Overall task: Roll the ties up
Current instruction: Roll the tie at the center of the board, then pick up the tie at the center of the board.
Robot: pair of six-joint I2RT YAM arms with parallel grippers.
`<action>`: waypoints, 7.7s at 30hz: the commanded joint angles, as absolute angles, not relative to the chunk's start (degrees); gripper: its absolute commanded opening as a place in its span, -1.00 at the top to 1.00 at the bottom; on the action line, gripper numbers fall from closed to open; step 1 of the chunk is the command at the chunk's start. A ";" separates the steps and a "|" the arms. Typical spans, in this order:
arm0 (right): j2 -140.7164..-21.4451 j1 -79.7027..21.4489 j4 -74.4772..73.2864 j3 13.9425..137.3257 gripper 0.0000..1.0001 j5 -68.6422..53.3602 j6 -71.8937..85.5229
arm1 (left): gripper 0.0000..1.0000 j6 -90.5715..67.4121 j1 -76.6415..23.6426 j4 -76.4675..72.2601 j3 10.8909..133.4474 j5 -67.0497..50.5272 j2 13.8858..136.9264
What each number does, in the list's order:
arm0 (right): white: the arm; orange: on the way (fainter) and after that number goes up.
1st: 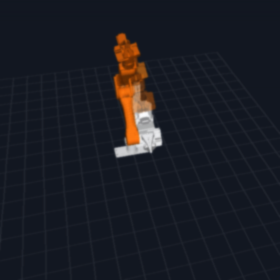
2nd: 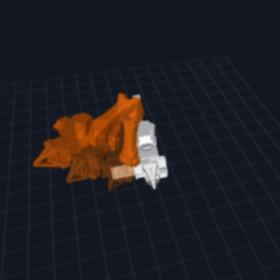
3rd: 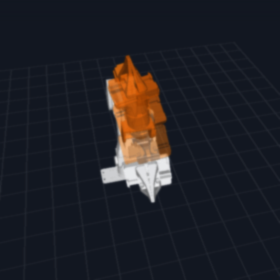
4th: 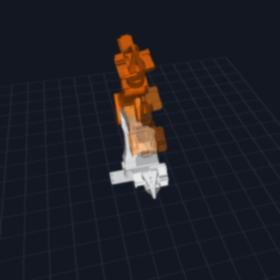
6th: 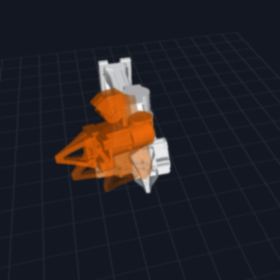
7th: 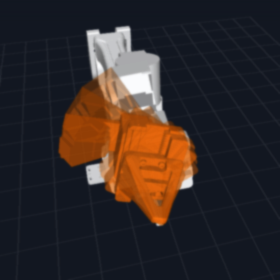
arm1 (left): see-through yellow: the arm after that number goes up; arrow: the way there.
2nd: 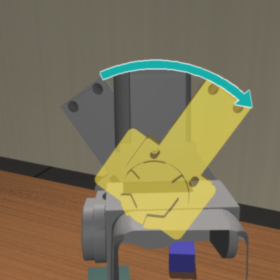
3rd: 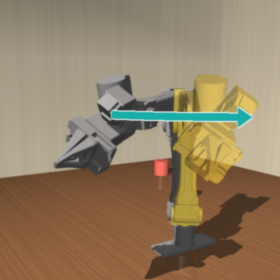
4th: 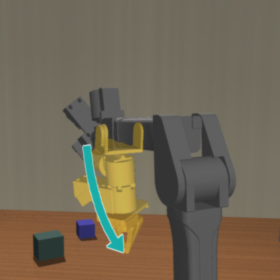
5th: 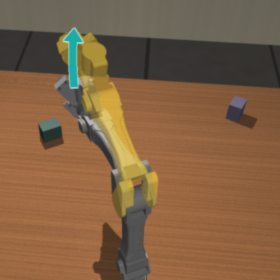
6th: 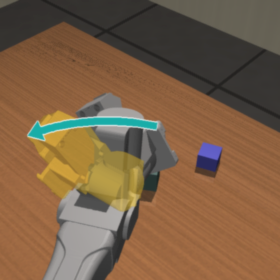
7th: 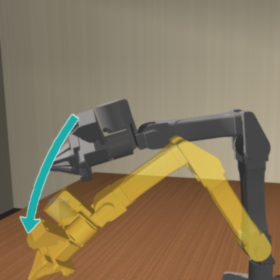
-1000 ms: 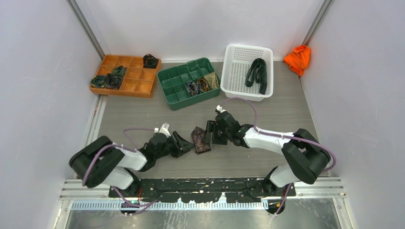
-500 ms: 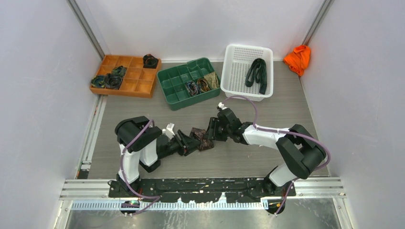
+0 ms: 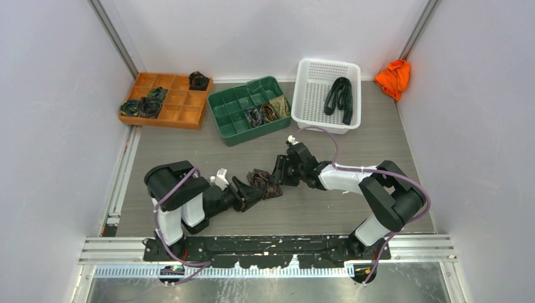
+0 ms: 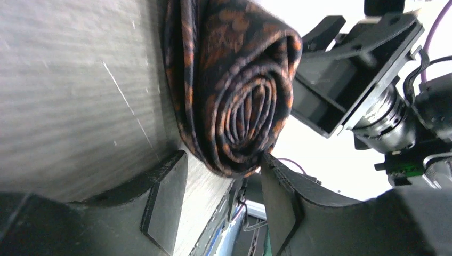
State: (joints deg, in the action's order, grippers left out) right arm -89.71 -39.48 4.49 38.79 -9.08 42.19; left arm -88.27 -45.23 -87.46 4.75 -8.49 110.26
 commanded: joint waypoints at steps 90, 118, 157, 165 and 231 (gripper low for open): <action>-59.49 -48.69 -7.98 30.10 -0.56 1.30 51.07 | 1.00 -60.00 -47.54 7.21 32.81 14.29 63.05; -70.34 -48.55 26.08 12.25 -0.77 -4.07 68.37 | 1.00 -56.69 -45.70 -9.31 25.35 9.33 66.06; -93.12 -36.72 22.57 21.18 -0.77 -1.79 63.99 | 1.00 -53.47 -40.00 -24.87 31.89 -1.91 91.62; -103.77 -35.34 32.19 23.86 -0.75 -8.33 63.75 | 1.00 -55.61 -39.25 -30.54 32.42 -4.58 97.77; -90.78 -33.82 5.16 53.23 0.97 -13.58 42.19 | 1.00 -42.07 -27.21 9.50 45.36 9.46 74.23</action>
